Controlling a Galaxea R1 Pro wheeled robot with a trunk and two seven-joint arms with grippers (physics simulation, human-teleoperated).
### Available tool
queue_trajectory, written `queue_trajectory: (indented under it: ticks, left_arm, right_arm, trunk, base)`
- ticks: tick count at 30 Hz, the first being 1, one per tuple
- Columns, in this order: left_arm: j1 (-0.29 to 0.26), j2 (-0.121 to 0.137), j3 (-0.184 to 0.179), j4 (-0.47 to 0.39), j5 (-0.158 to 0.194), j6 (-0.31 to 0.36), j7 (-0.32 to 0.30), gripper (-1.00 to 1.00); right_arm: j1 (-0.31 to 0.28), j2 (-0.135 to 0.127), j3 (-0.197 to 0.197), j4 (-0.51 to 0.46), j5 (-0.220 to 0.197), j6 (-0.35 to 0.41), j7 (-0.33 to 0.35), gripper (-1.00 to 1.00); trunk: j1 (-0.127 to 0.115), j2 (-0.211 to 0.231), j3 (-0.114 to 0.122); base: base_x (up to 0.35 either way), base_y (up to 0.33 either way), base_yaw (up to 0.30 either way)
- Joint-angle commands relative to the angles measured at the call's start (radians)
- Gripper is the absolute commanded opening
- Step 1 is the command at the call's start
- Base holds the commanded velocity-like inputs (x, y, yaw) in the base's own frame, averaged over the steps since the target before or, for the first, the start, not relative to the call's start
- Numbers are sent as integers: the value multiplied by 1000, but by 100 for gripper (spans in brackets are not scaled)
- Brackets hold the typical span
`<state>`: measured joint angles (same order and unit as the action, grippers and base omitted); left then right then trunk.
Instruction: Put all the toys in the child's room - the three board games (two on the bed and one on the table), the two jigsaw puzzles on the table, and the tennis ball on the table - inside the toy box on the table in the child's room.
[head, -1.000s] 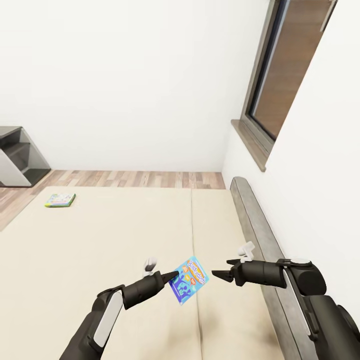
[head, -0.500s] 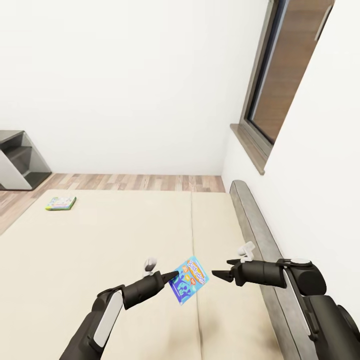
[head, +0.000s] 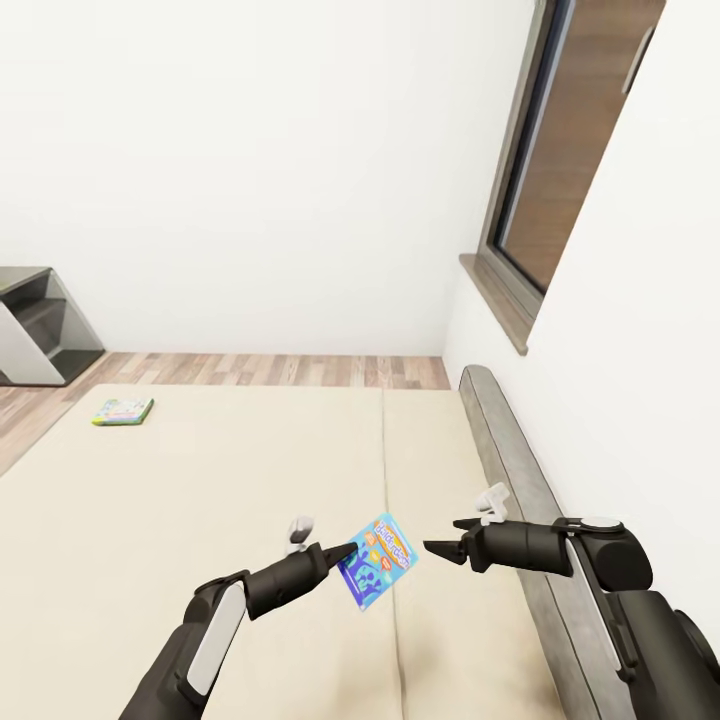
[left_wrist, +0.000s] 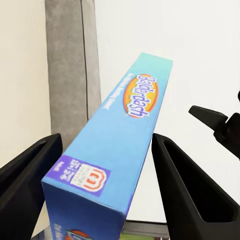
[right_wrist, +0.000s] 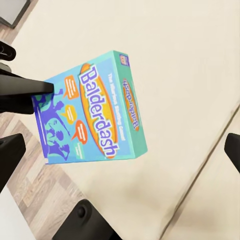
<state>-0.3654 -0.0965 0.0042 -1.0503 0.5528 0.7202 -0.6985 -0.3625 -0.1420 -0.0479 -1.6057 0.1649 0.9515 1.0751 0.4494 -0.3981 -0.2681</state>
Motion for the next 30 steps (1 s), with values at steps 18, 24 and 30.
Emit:
queue_trajectory:
  ticks: [18,24,30]
  left_arm:
    - [20,29,-27,1,6,19,13,-100]
    - [20,29,-27,1,6,19,13,-100]
    - [20,29,-27,1,6,19,13,-100]
  right_arm:
    - [-21,7,-11,32,17,-8,13,100]
    - [-21,7,-11,32,17,-8,13,100]
    - [-21,7,-11,32,17,-8,13,100]
  trunk:
    - [1,-2,1]
    - [1,-2,1]
    - [1,-2,1]
  base:
    - [0,0,0]
    - [0,0,0]
    - [0,0,0]
